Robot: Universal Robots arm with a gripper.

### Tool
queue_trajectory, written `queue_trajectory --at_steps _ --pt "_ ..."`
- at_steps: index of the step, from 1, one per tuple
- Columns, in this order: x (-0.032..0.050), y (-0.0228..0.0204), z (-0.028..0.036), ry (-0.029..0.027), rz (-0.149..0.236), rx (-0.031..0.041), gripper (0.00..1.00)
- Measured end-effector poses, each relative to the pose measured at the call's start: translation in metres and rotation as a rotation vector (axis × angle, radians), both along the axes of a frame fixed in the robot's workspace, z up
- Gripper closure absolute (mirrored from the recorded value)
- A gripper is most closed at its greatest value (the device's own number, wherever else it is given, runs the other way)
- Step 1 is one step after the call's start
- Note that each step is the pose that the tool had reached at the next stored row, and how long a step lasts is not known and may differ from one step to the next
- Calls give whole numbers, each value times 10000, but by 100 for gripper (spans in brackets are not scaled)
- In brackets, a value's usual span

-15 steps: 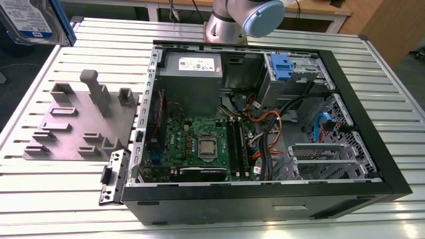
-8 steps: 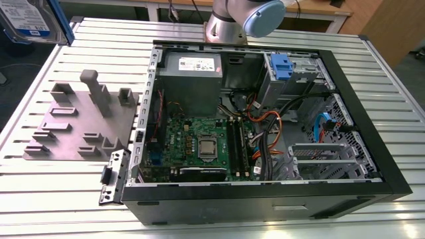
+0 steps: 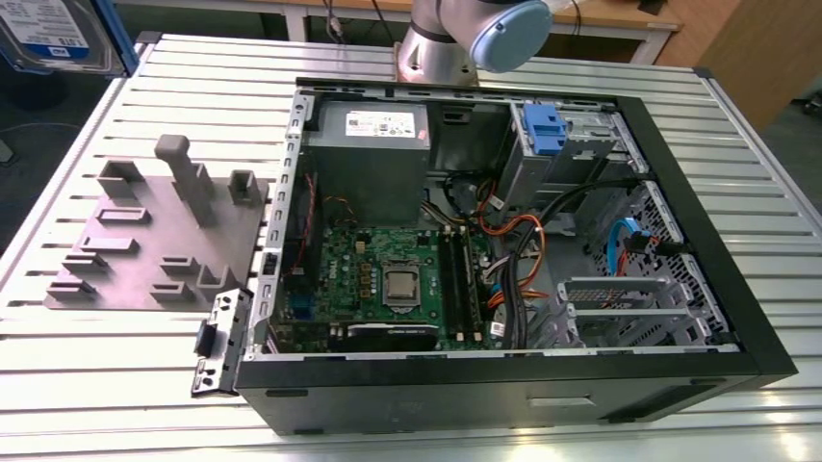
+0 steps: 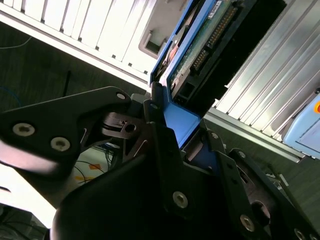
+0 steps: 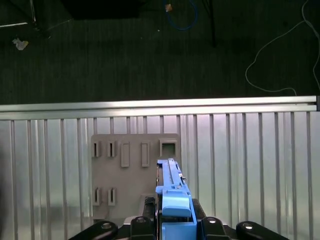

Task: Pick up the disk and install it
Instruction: 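Pick up the disk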

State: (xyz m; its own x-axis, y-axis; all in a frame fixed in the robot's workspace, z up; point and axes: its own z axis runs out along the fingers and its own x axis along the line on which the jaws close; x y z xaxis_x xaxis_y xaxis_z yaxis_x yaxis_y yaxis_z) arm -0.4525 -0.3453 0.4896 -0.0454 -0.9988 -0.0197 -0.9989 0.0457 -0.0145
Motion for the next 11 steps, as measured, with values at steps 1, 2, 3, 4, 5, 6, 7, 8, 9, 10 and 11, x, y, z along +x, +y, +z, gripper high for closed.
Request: queue_trajectory --at_steps 1,2,3,4,5,6,7,8,9,10,11 --pt "0 -18 -1 1 -1 -2 63" --pt "0 -38 -3 0 -1 -3 63" --pt "0 -57 -5 0 -1 -3 63" --pt "1 -73 -7 -1 -1 -3 63" --pt "9 -82 -9 -1 -2 -6 63" --pt "26 -87 -10 1 -2 -10 63" --pt "43 -91 -12 1 -1 -11 63" --pt "63 -93 -14 0 -2 -12 63" --pt "83 -93 -15 1 -2 -13 63" --pt "104 -94 -16 1 -2 -14 63" --pt "121 -95 -17 0 -1 -13 63"
